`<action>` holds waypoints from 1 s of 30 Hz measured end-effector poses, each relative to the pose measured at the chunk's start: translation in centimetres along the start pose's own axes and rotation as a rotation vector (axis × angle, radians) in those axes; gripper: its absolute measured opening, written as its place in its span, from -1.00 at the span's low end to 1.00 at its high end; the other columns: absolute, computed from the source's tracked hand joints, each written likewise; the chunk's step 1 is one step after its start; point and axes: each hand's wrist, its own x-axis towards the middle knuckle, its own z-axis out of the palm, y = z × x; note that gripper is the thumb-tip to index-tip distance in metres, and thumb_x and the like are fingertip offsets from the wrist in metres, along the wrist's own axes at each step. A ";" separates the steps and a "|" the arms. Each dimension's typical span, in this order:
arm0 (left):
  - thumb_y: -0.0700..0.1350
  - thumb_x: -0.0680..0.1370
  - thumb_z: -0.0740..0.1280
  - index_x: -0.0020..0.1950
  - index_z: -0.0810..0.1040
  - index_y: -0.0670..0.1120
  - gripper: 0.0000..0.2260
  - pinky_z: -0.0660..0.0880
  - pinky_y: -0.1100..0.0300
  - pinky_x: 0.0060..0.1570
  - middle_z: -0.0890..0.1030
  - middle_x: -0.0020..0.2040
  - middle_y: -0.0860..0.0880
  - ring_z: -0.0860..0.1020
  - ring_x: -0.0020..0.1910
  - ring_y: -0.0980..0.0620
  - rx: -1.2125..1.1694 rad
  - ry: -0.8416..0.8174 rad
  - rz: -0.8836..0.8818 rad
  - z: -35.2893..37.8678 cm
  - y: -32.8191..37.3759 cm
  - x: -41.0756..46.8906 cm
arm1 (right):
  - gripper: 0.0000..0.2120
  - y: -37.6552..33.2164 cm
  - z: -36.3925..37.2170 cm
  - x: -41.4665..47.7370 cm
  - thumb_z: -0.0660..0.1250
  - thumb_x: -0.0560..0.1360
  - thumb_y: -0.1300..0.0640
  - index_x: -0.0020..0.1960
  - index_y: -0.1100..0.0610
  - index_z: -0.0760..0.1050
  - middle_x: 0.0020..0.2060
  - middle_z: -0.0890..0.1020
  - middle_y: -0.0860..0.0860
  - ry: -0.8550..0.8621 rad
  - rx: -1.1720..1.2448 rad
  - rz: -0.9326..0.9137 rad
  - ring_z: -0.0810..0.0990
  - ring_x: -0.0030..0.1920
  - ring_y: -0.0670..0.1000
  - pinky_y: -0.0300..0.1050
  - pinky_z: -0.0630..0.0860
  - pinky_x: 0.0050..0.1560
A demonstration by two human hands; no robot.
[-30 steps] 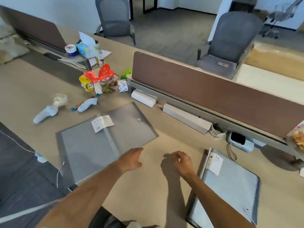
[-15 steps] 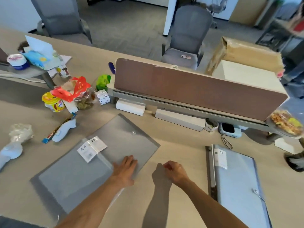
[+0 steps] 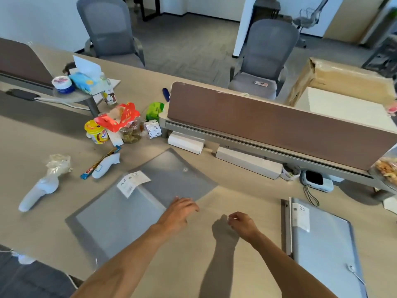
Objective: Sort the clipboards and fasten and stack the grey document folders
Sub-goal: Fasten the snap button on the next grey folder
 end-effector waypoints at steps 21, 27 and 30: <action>-0.28 0.25 0.55 -0.01 0.60 -0.01 -0.62 0.40 0.00 0.35 0.65 -0.02 0.05 0.55 0.26 -0.04 0.478 0.018 0.657 2.8 16.2 0.3 | -0.76 5.0 -10.3 1.5 0.23 0.56 0.16 0.17 0.23 0.50 -0.11 0.57 0.15 -0.078 0.880 0.073 0.57 -0.20 0.09 -0.02 0.58 -0.19; -0.35 0.33 0.45 0.36 0.42 -0.04 -0.37 0.29 0.26 0.38 0.49 0.38 0.03 0.37 0.44 0.01 0.347 0.030 0.446 4.3 16.1 -1.3 | -0.78 4.9 -11.2 0.6 0.28 0.53 0.13 0.10 0.19 0.58 0.26 0.52 0.14 0.268 0.237 -0.262 0.54 0.18 0.15 -0.04 0.47 0.22; -0.29 0.45 0.37 0.56 0.14 0.01 -0.26 0.14 0.32 0.39 0.16 0.58 0.10 0.16 0.54 0.08 0.242 0.034 0.259 4.3 16.0 -2.4 | -0.75 3.6 -11.9 -0.3 0.12 0.59 0.29 0.23 0.14 0.41 0.06 0.61 0.16 0.060 0.495 -0.246 0.67 -0.08 0.21 0.02 0.64 -0.13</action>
